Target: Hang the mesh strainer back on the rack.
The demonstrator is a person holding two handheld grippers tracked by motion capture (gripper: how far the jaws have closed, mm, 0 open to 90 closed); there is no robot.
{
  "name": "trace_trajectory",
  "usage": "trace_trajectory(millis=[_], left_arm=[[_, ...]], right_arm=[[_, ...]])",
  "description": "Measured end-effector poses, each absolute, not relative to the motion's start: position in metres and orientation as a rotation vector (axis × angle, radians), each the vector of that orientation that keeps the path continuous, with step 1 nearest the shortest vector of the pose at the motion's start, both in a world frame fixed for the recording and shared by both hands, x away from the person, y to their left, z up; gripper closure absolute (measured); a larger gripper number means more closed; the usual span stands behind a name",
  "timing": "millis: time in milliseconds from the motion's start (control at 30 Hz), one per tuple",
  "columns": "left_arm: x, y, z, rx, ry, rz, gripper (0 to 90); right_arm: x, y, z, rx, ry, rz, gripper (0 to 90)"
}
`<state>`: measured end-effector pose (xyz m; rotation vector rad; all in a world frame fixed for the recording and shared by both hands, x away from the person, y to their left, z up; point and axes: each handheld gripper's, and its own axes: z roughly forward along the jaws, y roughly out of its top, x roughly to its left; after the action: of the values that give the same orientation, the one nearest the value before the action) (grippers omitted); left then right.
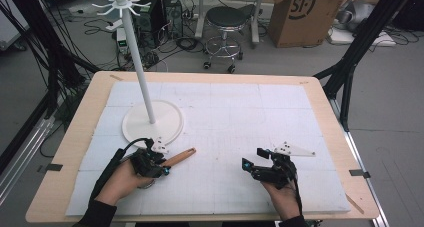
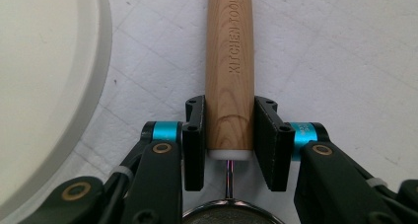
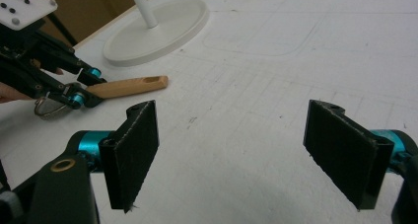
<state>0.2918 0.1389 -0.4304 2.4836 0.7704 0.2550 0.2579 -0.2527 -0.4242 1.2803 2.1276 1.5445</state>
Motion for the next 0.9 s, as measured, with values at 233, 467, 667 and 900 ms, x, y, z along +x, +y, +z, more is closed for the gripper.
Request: trace_trajectory(millis=[233,467,667,900], left_arm=[[0.288,0.131,-0.429,2.529,0.761,0.314,69.3],[0.285,0.127,-0.428,2.541,0.775,0.354,69.5],[0.283,0.129,-0.428,2.518,0.778,0.371,69.6],[0.285,0.137,-0.430,2.446,0.798,0.318,69.5]], right_arm=[[0.258,-0.251,-0.423,1.279,2.126,1.553,20.5],[0.257,-0.253,-0.422,1.283,2.116,1.556,20.6],[0.258,-0.253,-0.423,1.283,2.107,1.559,20.6],[0.259,-0.251,-0.423,1.284,2.115,1.558,20.6]])
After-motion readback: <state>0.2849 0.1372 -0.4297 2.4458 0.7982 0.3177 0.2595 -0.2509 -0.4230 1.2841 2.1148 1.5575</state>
